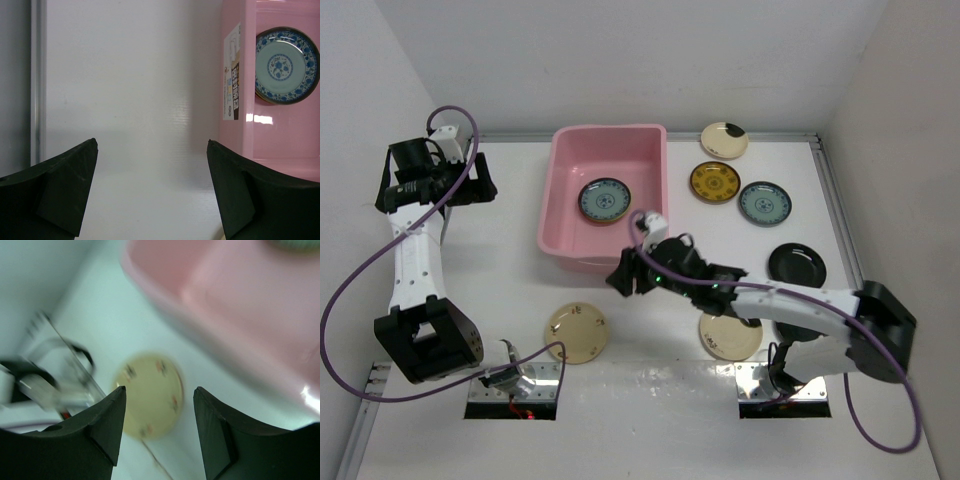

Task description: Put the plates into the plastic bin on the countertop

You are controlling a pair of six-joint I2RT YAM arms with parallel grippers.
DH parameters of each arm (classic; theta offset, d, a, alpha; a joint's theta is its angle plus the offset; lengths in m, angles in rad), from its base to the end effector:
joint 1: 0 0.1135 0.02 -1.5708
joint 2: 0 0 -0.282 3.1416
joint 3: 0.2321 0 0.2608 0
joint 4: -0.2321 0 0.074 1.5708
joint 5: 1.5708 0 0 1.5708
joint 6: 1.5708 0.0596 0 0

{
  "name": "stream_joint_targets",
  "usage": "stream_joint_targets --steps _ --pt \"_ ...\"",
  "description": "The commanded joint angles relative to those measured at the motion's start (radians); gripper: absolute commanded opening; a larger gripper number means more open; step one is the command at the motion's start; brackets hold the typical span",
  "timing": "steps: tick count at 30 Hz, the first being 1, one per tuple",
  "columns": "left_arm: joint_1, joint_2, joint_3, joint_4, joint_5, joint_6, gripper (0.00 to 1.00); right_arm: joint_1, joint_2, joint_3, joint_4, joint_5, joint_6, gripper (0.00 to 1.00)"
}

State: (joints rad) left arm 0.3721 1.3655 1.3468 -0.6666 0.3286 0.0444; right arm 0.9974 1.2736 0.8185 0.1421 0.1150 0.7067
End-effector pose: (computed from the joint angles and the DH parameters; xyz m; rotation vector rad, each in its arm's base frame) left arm 0.3036 0.0978 0.3623 -0.1891 2.2087 -0.1419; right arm 0.1785 0.2638 0.2844 -0.2091 2.0130 1.0304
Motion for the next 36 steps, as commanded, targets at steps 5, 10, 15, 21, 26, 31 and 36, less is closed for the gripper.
stream_joint_targets --steps 5,10,15,21,26,31,36 --pt "-0.024 -0.083 -0.014 0.002 -0.059 0.031 0.92 0.202 0.289 -0.062 0.132 0.04 0.005 0.59" --pt "-0.033 -0.083 -0.014 0.002 -0.048 0.031 0.92 0.254 0.401 -0.051 0.191 0.068 0.034 0.58" --pt "-0.042 -0.083 -0.025 0.002 -0.048 0.022 0.92 0.27 0.501 -0.019 0.194 0.074 0.053 0.53" --pt "-0.042 -0.092 -0.043 0.002 -0.048 0.031 0.92 0.27 0.601 0.008 0.171 0.112 0.102 0.4" --pt "-0.052 -0.112 -0.063 0.002 -0.048 0.041 0.92 0.285 0.592 0.018 0.111 0.175 0.097 0.0" --pt "-0.052 -0.112 -0.063 0.002 -0.048 0.051 0.92 0.283 0.523 0.022 0.074 0.193 0.033 0.0" --pt "-0.052 -0.121 -0.063 0.002 -0.048 0.051 0.92 0.274 0.339 0.063 -0.079 0.181 -0.116 0.0"
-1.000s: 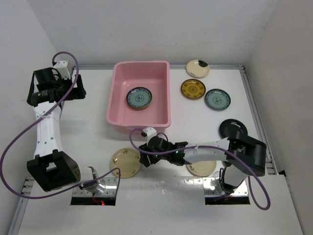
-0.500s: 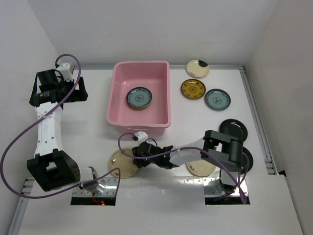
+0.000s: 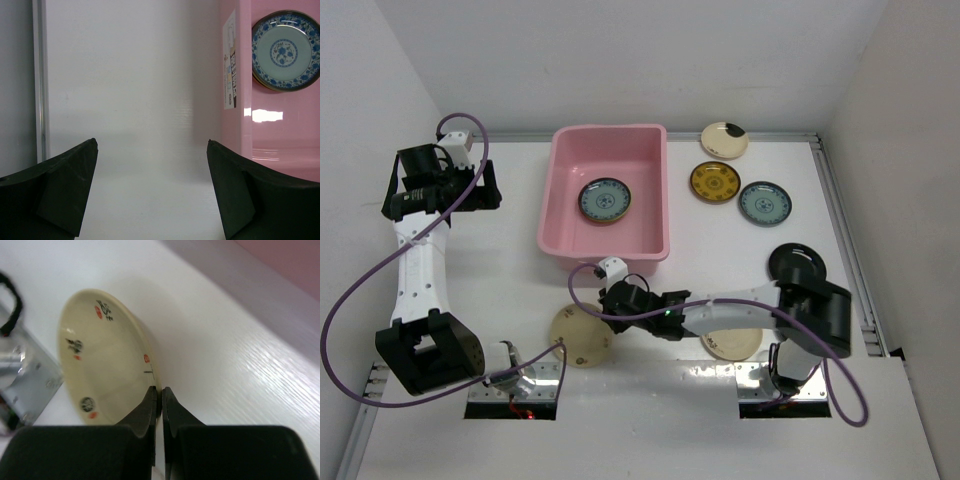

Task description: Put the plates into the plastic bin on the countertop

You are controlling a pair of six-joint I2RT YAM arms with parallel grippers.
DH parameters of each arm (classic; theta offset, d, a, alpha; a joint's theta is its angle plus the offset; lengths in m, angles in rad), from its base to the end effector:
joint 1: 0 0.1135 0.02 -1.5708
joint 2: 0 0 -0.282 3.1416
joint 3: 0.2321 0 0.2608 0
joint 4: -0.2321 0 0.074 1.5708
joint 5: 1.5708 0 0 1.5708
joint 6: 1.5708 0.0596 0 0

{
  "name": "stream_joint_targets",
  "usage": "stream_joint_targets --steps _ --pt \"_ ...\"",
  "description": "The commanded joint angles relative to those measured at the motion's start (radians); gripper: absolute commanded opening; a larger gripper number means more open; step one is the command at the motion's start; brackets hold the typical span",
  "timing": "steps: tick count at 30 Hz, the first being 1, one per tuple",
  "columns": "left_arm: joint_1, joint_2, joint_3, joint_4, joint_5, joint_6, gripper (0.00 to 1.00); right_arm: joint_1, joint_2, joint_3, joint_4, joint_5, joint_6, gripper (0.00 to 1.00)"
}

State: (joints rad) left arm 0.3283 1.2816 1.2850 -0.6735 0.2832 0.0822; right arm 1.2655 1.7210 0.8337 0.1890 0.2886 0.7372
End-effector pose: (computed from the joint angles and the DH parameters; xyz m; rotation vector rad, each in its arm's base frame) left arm 0.2856 0.0797 0.3631 -0.1199 2.2079 -0.0905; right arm 0.1272 0.3473 0.1491 -0.4579 2.3002 0.7354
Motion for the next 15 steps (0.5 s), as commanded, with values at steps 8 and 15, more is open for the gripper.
stream_joint_targets --steps 8,15 --pt "-0.008 -0.019 0.042 0.009 -0.012 0.013 0.92 -0.224 -0.342 0.226 -0.442 -0.425 -0.179 0.0" --pt "-0.008 0.01 0.071 0.009 -0.03 0.024 0.92 -0.593 -0.204 0.432 -0.335 -0.502 -0.099 0.0"
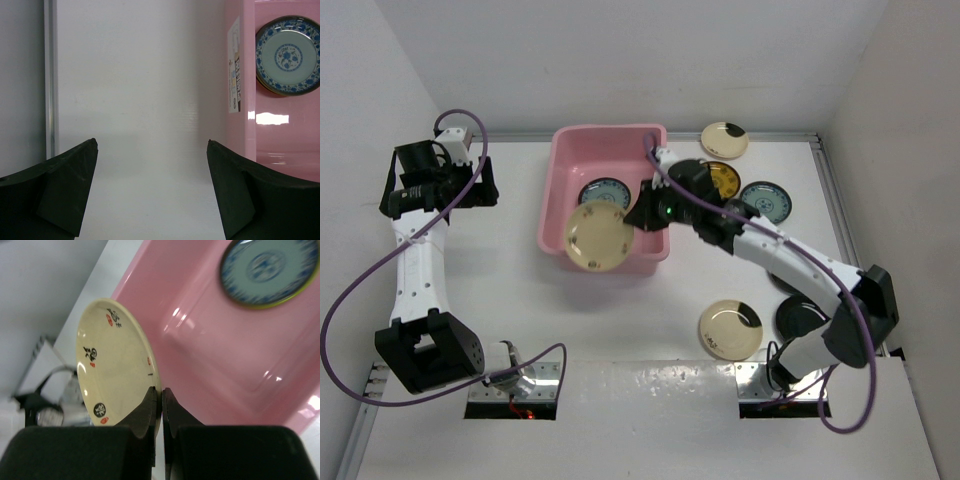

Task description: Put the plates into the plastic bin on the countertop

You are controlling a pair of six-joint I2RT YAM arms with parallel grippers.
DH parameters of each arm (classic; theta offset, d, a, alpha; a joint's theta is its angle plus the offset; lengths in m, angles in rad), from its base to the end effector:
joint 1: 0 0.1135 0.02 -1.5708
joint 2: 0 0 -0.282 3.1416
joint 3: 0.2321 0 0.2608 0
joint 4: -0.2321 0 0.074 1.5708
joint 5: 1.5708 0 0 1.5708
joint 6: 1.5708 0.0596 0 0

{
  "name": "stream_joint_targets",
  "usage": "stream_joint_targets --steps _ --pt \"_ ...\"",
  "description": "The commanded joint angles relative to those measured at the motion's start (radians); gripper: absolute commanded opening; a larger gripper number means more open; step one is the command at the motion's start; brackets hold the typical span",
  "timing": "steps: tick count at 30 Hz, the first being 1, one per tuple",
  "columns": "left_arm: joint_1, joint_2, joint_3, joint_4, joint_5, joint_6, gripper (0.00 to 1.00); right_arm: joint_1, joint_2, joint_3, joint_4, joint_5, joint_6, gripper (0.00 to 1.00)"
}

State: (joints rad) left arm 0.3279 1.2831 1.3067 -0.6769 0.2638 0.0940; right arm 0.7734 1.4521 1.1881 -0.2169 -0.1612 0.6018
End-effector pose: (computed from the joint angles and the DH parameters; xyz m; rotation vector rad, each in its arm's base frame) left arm 0.2860 0.0809 0.3699 -0.1132 2.1956 -0.0577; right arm 0.2545 0.2618 0.3238 -0.2961 2.1846 0.9846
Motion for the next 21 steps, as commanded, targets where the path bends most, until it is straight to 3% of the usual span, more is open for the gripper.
stream_joint_targets --steps 1,4,12,20,21 --pt "-0.007 0.021 0.06 0.013 -0.011 0.012 0.92 -0.14 0.098 0.126 0.083 -0.049 0.052 0.0" --pt "-0.018 0.056 0.072 0.013 -0.032 0.012 0.92 -0.209 0.334 0.302 0.097 -0.012 0.07 0.0" --pt "-0.038 0.169 0.132 0.013 -0.096 0.03 0.92 -0.276 0.702 0.614 0.148 -0.073 0.134 0.0" --pt "-0.038 0.258 0.178 0.013 -0.106 0.039 0.92 -0.278 0.85 0.74 0.186 -0.026 0.15 0.0" --pt "-0.038 0.259 0.178 0.013 -0.106 0.039 0.92 -0.279 0.855 0.748 0.177 -0.018 0.139 0.07"
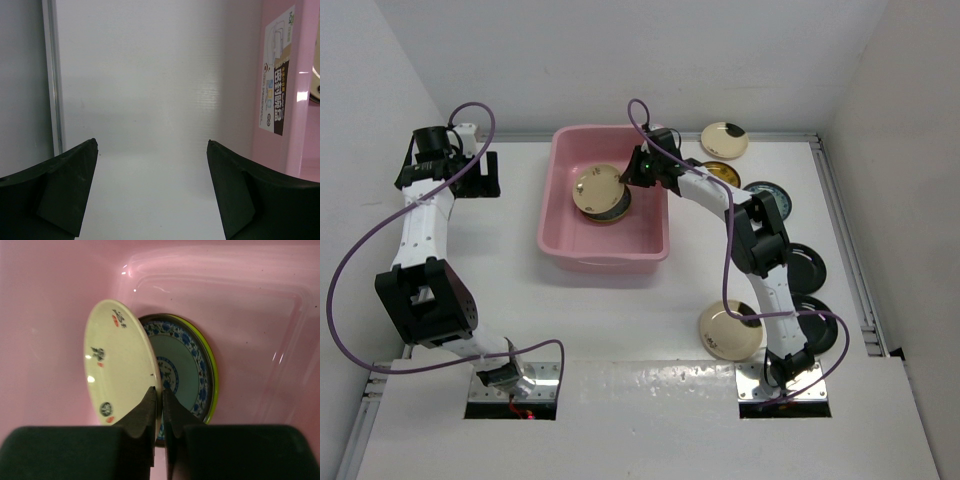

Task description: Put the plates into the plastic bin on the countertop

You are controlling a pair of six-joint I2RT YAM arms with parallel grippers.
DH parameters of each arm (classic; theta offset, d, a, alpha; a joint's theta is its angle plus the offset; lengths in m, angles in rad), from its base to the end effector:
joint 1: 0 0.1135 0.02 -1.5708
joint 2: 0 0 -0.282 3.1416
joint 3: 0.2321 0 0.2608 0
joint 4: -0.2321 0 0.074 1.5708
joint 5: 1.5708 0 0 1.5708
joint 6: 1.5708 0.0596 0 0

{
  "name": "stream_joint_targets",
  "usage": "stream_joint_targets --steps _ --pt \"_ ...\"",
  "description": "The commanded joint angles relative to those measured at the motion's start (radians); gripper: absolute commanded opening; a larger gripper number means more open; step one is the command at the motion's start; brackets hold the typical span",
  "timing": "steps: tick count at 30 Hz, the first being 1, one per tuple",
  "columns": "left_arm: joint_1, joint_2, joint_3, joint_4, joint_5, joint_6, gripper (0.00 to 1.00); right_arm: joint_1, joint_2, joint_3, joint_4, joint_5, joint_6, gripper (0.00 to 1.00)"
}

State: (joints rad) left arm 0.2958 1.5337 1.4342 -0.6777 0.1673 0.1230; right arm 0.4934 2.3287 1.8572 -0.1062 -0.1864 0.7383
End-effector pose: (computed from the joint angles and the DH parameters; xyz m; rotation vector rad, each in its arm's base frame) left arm 0.3498 0.0962 0.3367 -0.1196 2.3313 0.0119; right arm 0.5041 0.2836 0.1841 0.1638 2.2757 0.8870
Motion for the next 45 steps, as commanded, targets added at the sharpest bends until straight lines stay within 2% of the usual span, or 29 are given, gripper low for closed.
stream_joint_targets --steps 1,2,3,6,10,12,13,14,15,16,17,18,20,21,23,24,27,31,35,38,39,42,44,45 --pt "-0.006 0.019 0.063 0.013 -0.009 0.01 0.92 0.004 -0.017 0.073 0.063 0.031 0.006 0.14" --pt "-0.006 0.019 0.063 0.013 -0.009 0.021 0.92 0.002 -0.02 0.066 0.074 0.031 -0.003 0.24" --pt "-0.006 0.019 0.072 0.013 -0.009 0.021 0.92 0.007 -0.022 0.051 0.085 0.03 -0.017 0.41" --pt "-0.006 0.028 0.083 0.013 -0.009 0.03 0.92 0.019 -0.051 0.042 0.099 -0.004 -0.085 0.68" --pt "-0.006 0.028 0.092 0.013 0.0 0.039 0.92 0.037 -0.123 0.1 -0.015 -0.016 -0.247 0.77" --pt "-0.006 0.028 0.092 0.013 0.012 0.04 0.92 0.027 -0.23 0.094 -0.105 0.016 -0.267 0.8" --pt "-0.006 0.028 0.092 0.013 0.021 0.04 0.92 0.016 -0.264 0.065 -0.134 0.034 -0.232 0.8" --pt "-0.006 0.019 0.092 0.013 0.021 0.03 0.92 -0.025 -0.372 0.004 -0.22 0.036 -0.205 0.8" --pt "-0.006 0.019 0.092 0.013 0.021 0.03 0.92 -0.045 -0.417 -0.103 -0.242 0.031 -0.176 0.8" --pt "-0.006 0.019 0.092 0.013 0.031 0.03 0.92 -0.12 -0.457 -0.175 -0.269 0.025 -0.081 0.76" --pt "-0.006 0.019 0.092 0.013 0.031 0.021 0.92 -0.146 -0.614 -0.328 -0.306 0.027 -0.062 0.73" --pt "-0.015 0.008 0.092 0.013 0.04 0.021 0.92 -0.165 -0.671 -0.522 -0.328 0.056 -0.038 0.7" --pt "-0.015 0.008 0.092 0.013 0.051 0.012 0.92 -0.239 -0.851 -0.712 -0.36 0.158 0.005 0.63" --pt "-0.026 0.008 0.092 0.013 0.06 0.012 0.92 -0.252 -1.022 -0.938 -0.374 0.206 0.009 0.63" --pt "-0.038 0.008 0.092 0.013 0.07 0.012 0.92 -0.326 -1.118 -1.097 -0.461 0.255 0.009 0.66" --pt "-0.038 0.008 0.092 0.013 0.083 0.012 0.92 -0.366 -1.234 -1.178 -0.528 0.258 0.003 0.69" --pt "-0.058 0.008 0.092 0.013 0.093 0.003 0.92 -0.446 -1.354 -1.32 -0.579 0.246 -0.008 0.77" --pt "-0.09 0.017 0.092 0.013 0.113 0.003 0.92 -0.481 -1.384 -1.435 -0.563 0.206 -0.005 0.78" --pt "-0.101 0.006 0.092 0.013 0.123 0.003 0.92 -0.483 -1.315 -1.469 -0.483 0.22 -0.01 0.77" --pt "-0.101 -0.003 0.092 0.013 0.123 0.003 0.92 -0.477 -1.24 -1.472 -0.411 0.191 -0.031 0.69" --pt "-0.101 -0.003 0.092 0.013 0.123 0.003 0.92 -0.455 -1.221 -1.469 -0.405 0.144 -0.043 0.6" --pt "-0.101 -0.012 0.092 0.013 0.112 0.003 0.92 -0.392 -1.154 -1.463 -0.385 0.11 -0.056 0.46" --pt "-0.101 -0.012 0.083 0.013 0.112 0.003 0.92 -0.351 -1.151 -1.478 -0.337 0.07 -0.063 0.44" --pt "-0.101 -0.012 0.083 0.013 0.112 0.003 0.92 -0.343 -1.146 -1.484 -0.304 0.061 -0.066 0.35"
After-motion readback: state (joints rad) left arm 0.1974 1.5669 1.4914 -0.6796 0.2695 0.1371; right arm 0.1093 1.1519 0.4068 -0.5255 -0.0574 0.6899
